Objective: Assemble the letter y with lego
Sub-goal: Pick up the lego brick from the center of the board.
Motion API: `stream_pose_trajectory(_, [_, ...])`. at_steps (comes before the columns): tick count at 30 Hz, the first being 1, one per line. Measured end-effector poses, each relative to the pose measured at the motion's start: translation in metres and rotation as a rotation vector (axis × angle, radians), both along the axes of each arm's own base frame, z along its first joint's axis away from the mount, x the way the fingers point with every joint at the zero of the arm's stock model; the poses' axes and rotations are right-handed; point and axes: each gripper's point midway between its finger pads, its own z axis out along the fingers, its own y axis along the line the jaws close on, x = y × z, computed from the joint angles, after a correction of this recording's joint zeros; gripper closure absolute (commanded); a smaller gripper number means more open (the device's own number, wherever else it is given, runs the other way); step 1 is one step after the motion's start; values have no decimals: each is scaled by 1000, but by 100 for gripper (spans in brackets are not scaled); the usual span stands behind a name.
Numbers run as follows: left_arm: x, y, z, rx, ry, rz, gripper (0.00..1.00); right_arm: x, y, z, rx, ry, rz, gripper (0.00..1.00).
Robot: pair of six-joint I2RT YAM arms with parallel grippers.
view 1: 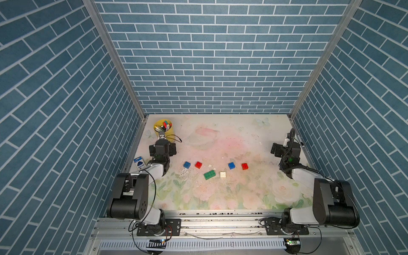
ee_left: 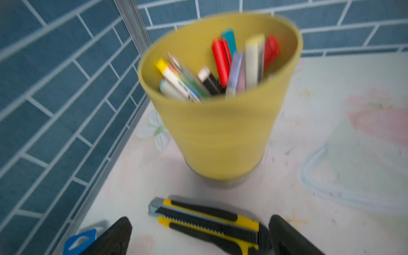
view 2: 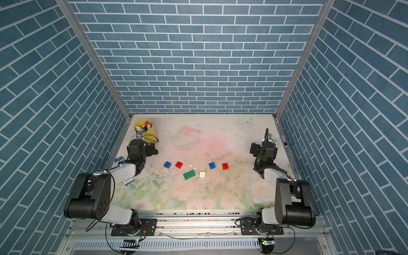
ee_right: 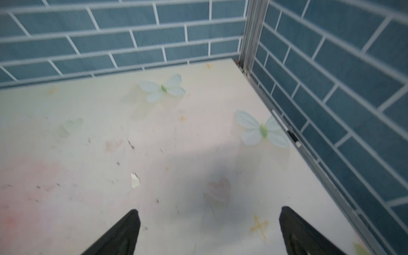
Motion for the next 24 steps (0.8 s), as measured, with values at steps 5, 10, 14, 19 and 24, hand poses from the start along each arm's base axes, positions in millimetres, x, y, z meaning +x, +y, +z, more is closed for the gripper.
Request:
stream_pose_trajectory(5, [-8, 0, 47, -80, -75, 34, 1, -5, 13, 35, 86, -43, 48, 1])
stream_pose_trajectory(10, [-27, -12, 52, -272, -99, 40, 1, -16, 37, 27, 295, 63, 103, 1])
stream_pose_trajectory(14, [-28, -35, 44, -439, -40, -25, 9, -15, 62, 25, 459, 131, 186, 2])
stream_pose_trajectory(19, [-29, -83, 33, -543, 102, -156, 12, -26, 92, 5, 616, 252, 272, 33])
stream_pose_trajectory(24, [-57, -150, 20, -555, 257, -326, 14, -48, 137, -7, 610, 427, 350, 40])
